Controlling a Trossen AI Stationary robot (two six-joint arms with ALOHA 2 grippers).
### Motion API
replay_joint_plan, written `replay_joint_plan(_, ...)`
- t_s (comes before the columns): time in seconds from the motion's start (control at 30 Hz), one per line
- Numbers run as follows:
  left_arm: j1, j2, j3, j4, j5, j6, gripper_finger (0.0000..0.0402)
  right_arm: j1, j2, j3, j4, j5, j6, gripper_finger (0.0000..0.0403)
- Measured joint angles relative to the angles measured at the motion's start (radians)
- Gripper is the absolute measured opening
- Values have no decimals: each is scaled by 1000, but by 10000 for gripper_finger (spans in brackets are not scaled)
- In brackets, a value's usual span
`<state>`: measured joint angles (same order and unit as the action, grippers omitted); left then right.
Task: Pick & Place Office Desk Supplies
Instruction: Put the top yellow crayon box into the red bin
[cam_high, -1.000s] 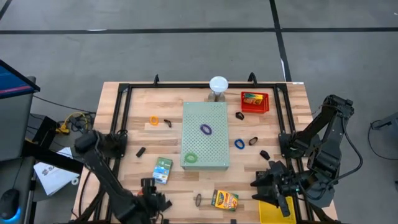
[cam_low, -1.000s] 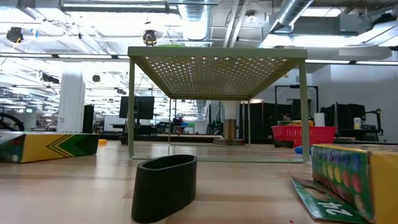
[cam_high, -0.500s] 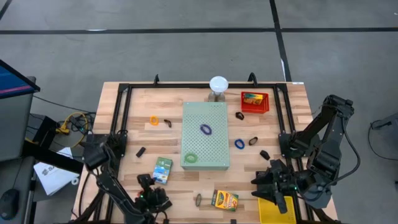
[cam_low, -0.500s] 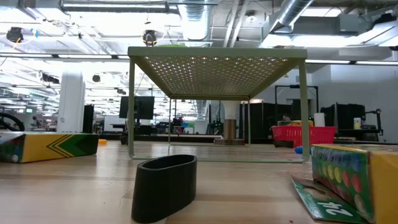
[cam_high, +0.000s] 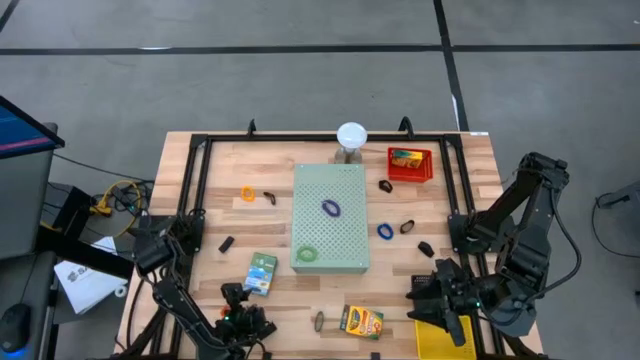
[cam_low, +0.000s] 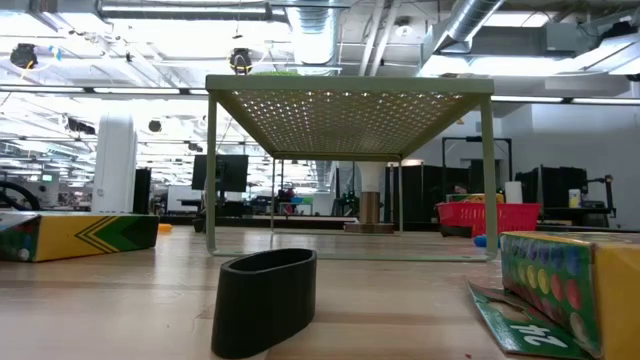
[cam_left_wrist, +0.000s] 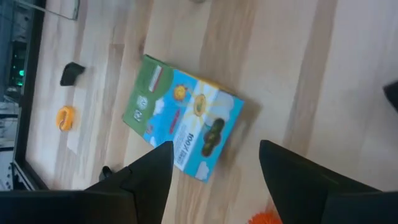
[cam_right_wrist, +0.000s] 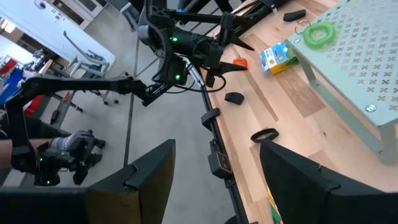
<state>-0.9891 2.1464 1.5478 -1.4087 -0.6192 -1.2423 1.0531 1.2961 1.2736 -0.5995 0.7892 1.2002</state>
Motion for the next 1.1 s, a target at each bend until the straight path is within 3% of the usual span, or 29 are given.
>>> replay_joint_plan(0.13,7,2,-59,102,22,100,227,1,0,0,-6,1,0,230)
replay_joint_plan(0.63,42,0,-195,130,-5,101,208,7,0,0,-6,21,31,230)
replay_joint_plan(0.83,60,0,-196,127,-20,79,159,6,0,0,-7,21,31,230)
replay_joint_plan(1.1,60,0,-196,120,-23,75,54,6,0,0,-6,21,31,230)
